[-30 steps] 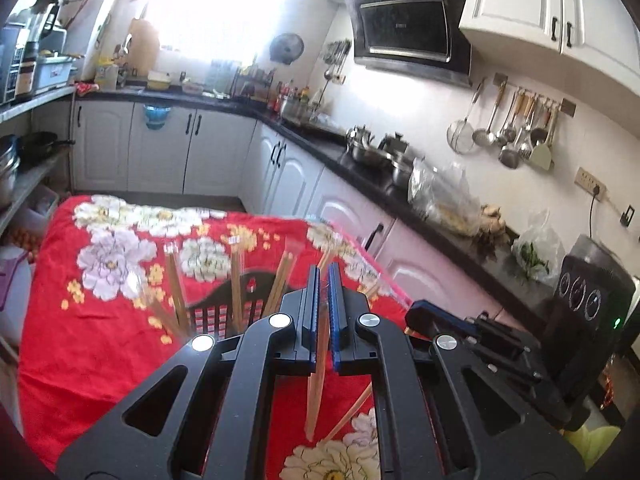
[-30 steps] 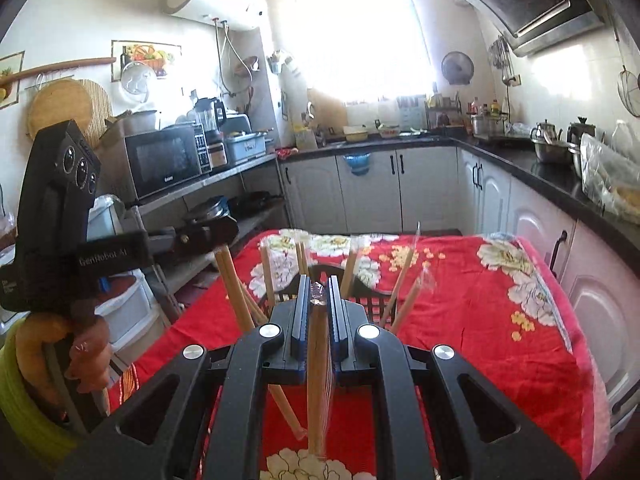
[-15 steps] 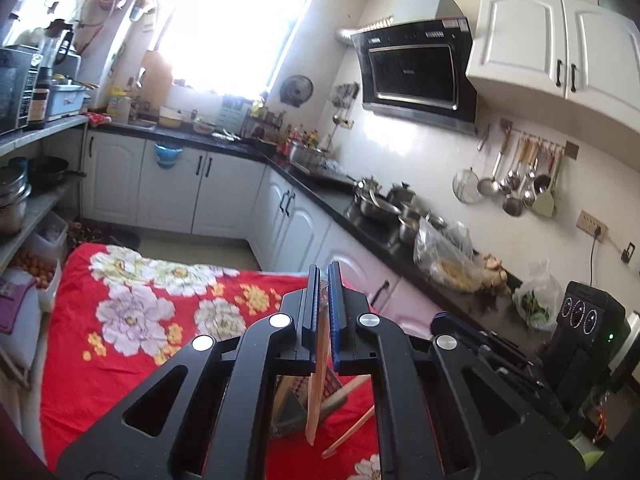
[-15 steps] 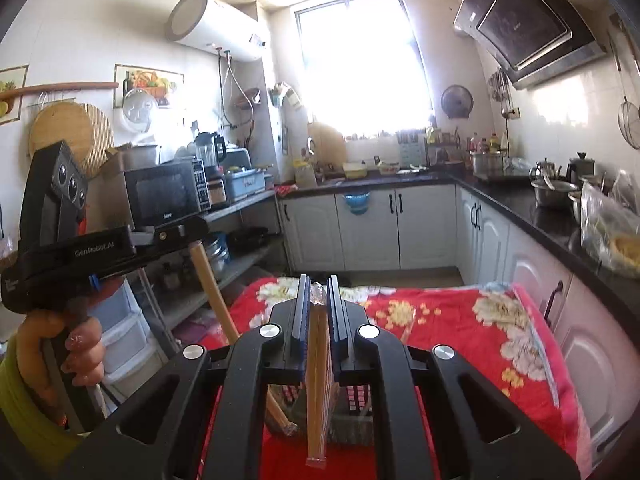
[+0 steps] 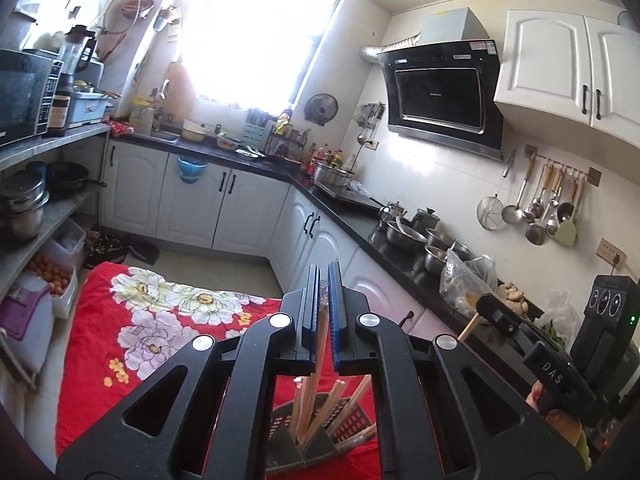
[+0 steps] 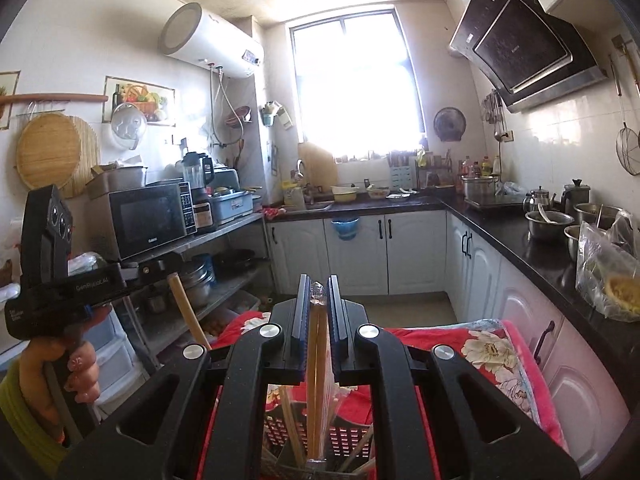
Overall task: Organize utensils
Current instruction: 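Lower the chopsticks into the caddy and open both tools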
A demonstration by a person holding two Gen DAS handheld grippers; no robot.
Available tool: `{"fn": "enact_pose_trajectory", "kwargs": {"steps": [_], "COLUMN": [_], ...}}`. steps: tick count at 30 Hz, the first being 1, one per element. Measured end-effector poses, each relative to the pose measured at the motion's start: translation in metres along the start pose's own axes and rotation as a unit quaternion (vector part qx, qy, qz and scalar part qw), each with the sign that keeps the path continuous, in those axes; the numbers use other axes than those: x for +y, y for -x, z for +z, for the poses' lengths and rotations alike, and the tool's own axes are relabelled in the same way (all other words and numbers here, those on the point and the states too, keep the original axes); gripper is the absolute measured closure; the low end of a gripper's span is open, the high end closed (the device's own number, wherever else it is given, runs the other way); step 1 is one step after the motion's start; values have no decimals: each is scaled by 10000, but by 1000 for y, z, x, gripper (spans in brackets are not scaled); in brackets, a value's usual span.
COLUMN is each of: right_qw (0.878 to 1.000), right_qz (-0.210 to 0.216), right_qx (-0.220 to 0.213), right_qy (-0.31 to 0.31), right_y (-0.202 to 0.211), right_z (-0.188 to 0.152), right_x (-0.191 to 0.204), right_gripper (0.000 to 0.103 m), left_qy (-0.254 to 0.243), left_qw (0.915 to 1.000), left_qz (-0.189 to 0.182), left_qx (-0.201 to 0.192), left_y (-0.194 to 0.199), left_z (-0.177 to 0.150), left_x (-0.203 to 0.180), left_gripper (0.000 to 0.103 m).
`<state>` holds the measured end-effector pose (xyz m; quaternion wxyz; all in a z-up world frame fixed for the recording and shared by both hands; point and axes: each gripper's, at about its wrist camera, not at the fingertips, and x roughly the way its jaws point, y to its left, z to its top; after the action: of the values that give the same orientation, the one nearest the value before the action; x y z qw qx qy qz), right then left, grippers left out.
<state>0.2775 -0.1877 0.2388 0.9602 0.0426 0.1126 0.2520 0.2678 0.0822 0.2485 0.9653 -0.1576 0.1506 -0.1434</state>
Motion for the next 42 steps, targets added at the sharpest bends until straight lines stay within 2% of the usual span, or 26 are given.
{"fn": "enact_pose_trajectory", "kwargs": {"steps": [8,14,19,28,42], "right_qw": [9998,9997,9999,9997,9984], "right_qz": [-49,-84,-116,-116,-133], "right_qx": [-46,-10,-42,119,524], "right_qy": [-176,-226,-88,185,-134], "right_y": [-16,-30,-42,-63,-67], "right_z": [-6,-25,-47,-90,-125], "right_x": [-17,-23,-23,-15,-26], "right_gripper": [94,94,94,94,94], "left_qy": [35,-14,-241,-319,-342], "left_qw": [9998,9993,9986,9974,9964], "left_qz": [131,217,337,251,145], "left_qx": [167,305,328,592,759], "left_y": [-23,-39,-47,-60,-64], "left_z": [-14,-34,-54,-90,-119], "left_x": [12,16,11,8,7], "left_gripper": [101,101,101,101,101]}}
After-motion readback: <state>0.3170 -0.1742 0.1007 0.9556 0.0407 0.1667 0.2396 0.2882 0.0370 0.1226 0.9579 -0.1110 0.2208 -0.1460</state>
